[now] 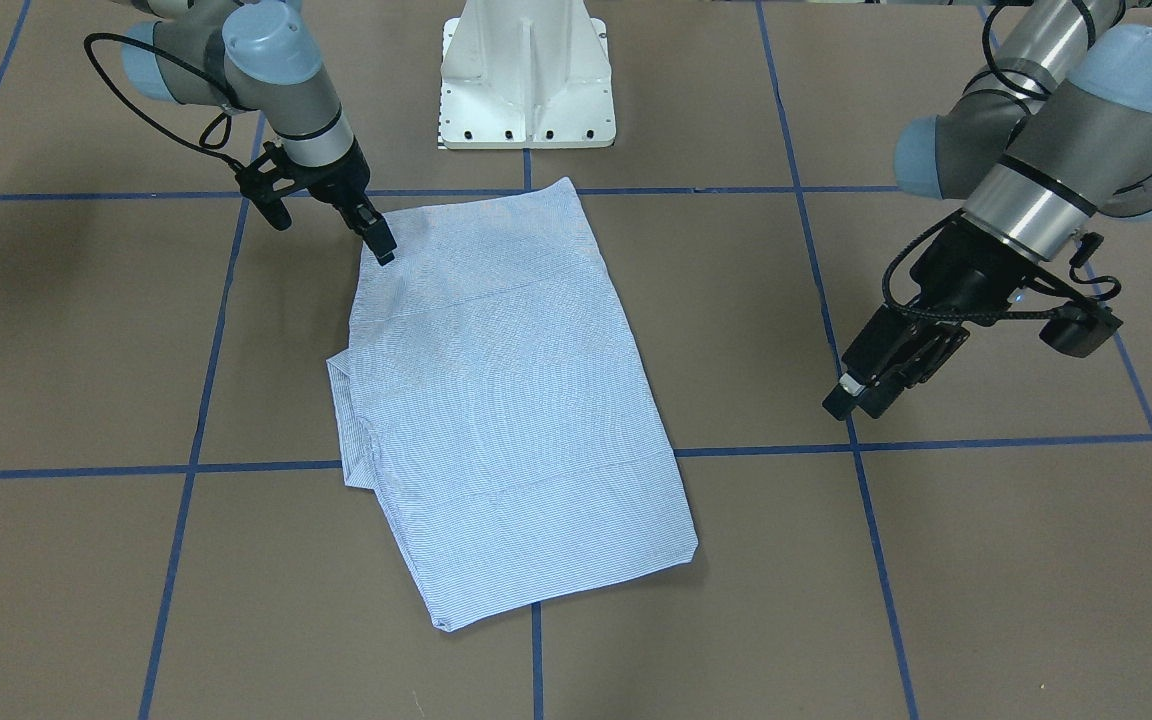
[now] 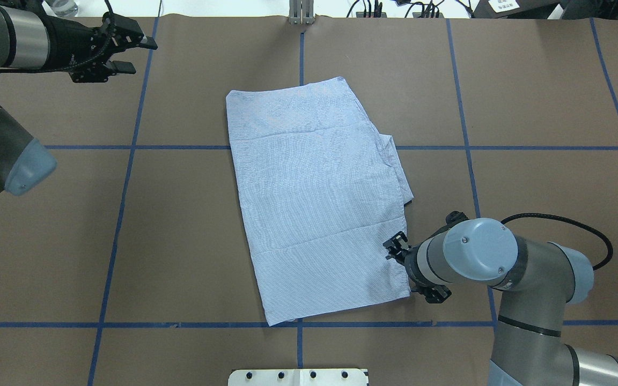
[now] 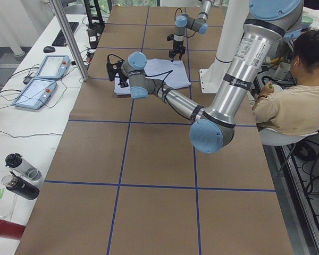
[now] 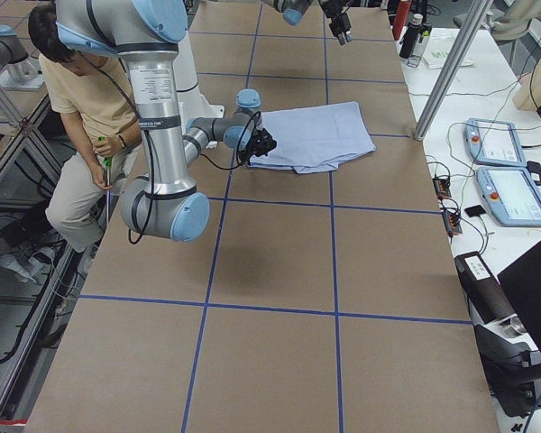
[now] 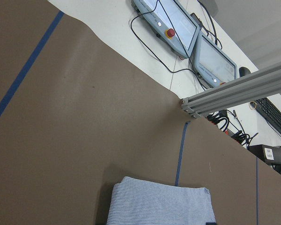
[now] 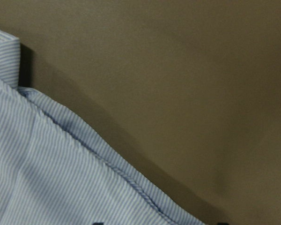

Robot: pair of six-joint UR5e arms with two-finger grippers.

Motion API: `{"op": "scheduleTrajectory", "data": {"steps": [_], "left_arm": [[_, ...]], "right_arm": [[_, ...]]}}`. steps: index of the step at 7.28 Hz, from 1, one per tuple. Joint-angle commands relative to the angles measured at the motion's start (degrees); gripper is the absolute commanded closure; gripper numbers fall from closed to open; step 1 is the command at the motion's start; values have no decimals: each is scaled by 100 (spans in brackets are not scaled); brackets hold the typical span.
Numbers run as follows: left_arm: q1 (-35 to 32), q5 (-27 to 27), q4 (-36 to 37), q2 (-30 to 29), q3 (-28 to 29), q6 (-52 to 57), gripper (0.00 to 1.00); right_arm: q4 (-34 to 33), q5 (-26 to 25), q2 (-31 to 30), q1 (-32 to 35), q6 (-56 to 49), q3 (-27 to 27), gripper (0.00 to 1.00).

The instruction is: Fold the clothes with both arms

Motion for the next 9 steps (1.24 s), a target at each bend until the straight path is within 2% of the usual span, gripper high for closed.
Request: {"op": "scheduleTrajectory", "data": {"steps": [1, 3, 4, 6, 7, 8, 9], "left_arm": [[1, 1, 0, 4, -9, 0, 24], [1, 1, 0, 4, -9, 0, 24], [-7, 1, 0, 4, -26, 0, 24], [-34, 1, 0, 12, -79, 0, 24], [-43, 1, 9, 12, -96, 0, 24], [-43, 1, 9, 56, -105, 0, 24], [-34, 1, 9, 65, -105, 0, 24]], "right_arm": [[5, -92, -58, -173, -25, -5, 18], [5, -100, -84, -181, -34, -14, 26], [5, -100, -58, -181, -34, -5, 40], [5, -100, -14, -190, -52, -31, 43], [5, -100, -31, -181, -52, -14, 55], [5, -100, -23, -173, -52, 38, 100], [14, -100, -40, -173, -52, 39, 100]]}}
